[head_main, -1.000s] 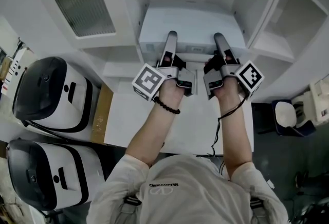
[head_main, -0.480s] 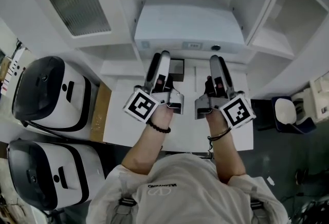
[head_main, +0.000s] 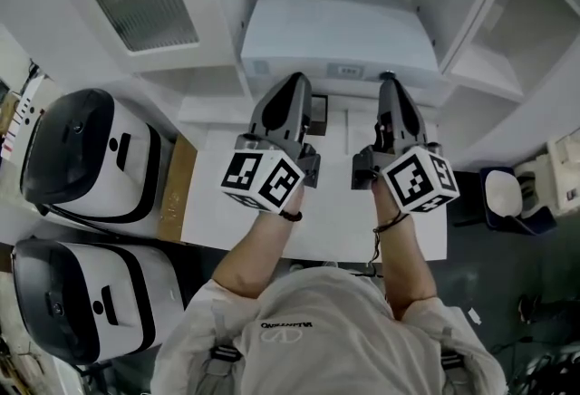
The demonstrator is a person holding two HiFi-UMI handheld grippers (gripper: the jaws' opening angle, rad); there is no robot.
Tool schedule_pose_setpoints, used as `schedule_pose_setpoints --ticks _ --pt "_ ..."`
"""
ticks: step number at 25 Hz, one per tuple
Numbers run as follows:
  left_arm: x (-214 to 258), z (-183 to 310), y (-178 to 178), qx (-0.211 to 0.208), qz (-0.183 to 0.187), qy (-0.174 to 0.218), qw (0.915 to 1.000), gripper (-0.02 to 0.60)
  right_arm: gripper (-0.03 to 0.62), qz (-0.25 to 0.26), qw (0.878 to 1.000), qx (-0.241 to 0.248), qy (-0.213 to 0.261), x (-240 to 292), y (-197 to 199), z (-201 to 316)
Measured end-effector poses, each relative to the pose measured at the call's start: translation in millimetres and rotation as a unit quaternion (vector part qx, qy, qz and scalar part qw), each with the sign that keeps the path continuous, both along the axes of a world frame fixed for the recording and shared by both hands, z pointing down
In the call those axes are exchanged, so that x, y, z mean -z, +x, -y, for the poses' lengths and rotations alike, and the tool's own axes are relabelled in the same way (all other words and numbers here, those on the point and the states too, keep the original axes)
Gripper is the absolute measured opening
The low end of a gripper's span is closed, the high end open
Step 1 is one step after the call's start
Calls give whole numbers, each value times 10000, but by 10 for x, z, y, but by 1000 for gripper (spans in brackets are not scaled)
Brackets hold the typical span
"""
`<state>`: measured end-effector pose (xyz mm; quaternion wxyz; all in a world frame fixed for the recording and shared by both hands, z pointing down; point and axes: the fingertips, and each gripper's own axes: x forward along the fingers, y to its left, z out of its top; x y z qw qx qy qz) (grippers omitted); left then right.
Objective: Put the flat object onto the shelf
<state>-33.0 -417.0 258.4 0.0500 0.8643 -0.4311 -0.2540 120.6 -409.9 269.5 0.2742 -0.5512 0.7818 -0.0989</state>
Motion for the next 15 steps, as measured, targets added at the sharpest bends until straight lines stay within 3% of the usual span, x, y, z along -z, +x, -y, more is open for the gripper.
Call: schedule_pose_setpoints --ticks 15 --pt "-68 554 131 73 -59 -357 9993 5 11 56 9985 219 -496 -19 35 523"
